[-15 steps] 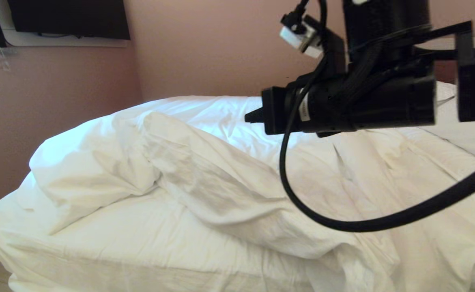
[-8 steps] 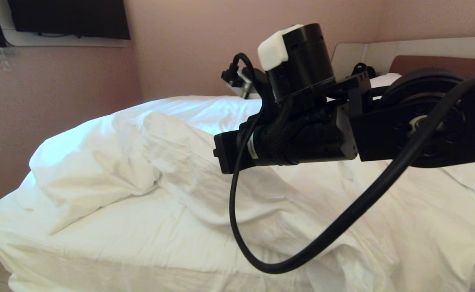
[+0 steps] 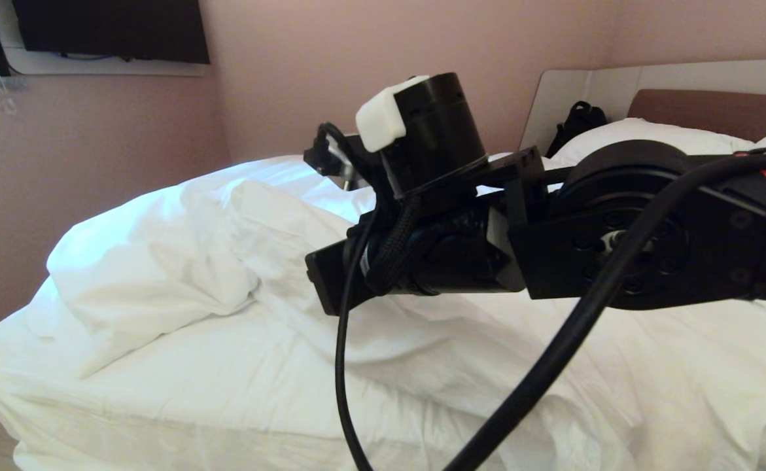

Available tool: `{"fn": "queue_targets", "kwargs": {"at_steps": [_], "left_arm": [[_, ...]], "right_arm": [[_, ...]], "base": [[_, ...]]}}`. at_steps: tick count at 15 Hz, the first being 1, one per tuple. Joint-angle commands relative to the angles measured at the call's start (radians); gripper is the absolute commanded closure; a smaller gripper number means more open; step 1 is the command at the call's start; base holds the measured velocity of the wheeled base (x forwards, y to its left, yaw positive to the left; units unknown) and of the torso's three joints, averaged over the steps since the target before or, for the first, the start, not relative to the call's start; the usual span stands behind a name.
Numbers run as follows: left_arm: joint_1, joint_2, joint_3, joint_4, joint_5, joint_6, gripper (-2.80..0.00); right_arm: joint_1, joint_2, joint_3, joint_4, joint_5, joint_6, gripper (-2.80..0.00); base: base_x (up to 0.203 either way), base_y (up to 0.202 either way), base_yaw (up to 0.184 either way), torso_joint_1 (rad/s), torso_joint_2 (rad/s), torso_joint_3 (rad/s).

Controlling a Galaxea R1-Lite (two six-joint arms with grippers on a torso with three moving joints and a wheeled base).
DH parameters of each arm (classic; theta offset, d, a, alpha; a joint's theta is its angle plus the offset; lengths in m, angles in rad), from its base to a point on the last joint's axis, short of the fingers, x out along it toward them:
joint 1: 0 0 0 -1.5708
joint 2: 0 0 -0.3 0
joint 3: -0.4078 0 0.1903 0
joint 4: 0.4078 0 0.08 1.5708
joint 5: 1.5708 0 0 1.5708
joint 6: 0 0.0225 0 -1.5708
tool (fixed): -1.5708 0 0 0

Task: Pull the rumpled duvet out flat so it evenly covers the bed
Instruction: Flatten the corners of the folded blanket

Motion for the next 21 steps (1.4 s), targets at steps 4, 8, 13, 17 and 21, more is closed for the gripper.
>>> {"fn": "queue_targets", "kwargs": {"at_steps": [4, 8, 13, 17, 21], "left_arm": [[0.0, 0.0, 0.0, 0.0, 0.0, 0.0, 0.0], [0.0, 0.0, 0.0, 0.0, 0.0, 0.0, 0.0], [0.0, 0.0, 0.0, 0.0, 0.0, 0.0, 0.0], [0.0, 0.0, 0.0, 0.0, 0.0, 0.0, 0.0], [0.0, 0.0, 0.0, 0.0, 0.0, 0.0, 0.0]], "right_arm": [[0.001, 0.033, -0.004, -0.076, -0.024, -0.047, -2.8], [-0.004, 0.036, -0.002, -0.114, -0.074, -0.093, -2.8], [-0.063, 0.074, 0.004, -0.119, -0.126, -0.129, -2.8], [-0.105, 0.137, 0.001, -0.198, -0.13, -0.141, -2.8], [-0.112, 0.193, -0.001, -0.218, -0.129, -0.143, -2.8]], "base": [[0.0, 0.0, 0.0, 0.0, 0.0, 0.0], [0.0, 0.0, 0.0, 0.0, 0.0, 0.0], [0.0, 0.0, 0.0, 0.0, 0.0, 0.0], [0.0, 0.0, 0.0, 0.0, 0.0, 0.0], [0.0, 0.0, 0.0, 0.0, 0.0, 0.0]]}}
